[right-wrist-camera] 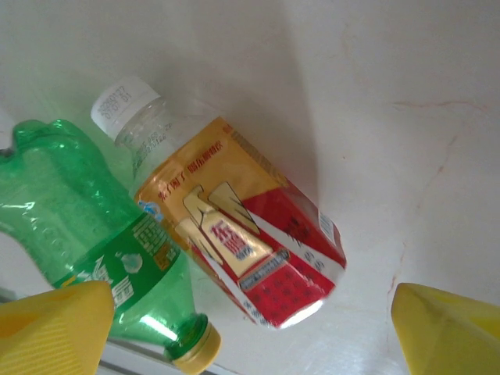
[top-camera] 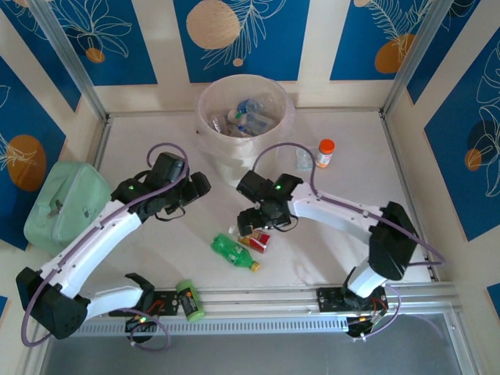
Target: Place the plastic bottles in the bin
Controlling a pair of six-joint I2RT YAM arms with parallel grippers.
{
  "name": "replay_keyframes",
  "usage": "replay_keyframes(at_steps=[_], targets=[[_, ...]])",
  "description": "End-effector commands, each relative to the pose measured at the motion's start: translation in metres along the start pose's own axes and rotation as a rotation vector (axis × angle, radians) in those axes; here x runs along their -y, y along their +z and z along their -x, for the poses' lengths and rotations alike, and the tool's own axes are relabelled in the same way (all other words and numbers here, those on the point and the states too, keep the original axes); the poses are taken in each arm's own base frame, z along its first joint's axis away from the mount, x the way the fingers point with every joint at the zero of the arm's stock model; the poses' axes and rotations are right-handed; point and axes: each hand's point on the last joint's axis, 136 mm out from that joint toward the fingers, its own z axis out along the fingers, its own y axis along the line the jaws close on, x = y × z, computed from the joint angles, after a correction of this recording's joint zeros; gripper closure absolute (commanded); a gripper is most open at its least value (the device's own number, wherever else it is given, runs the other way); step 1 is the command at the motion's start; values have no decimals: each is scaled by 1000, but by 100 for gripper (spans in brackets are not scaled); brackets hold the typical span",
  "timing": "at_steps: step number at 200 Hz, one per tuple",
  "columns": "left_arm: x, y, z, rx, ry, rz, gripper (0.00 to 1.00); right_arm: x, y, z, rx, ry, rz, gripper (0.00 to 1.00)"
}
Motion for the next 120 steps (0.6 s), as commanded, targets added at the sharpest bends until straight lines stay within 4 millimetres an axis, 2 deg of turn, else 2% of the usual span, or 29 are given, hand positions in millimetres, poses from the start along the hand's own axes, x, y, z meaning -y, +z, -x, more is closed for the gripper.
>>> replay_keyframes(at_steps=[1, 37, 81, 120], targets=[[-8, -5, 5, 18, 34, 27, 12, -2, 7, -1, -38, -67, -57, 8], [-17, -1, 2, 8, 11, 35, 12, -7, 23, 1, -81, -107, -74, 8], [-26, 5, -5, -11, -11, 47, 13, -5, 42, -6, -157, -154, -128, 7], [-26, 7, -5, -15, -23, 42, 13, 3, 54, -6, -200, -130, -168, 10]])
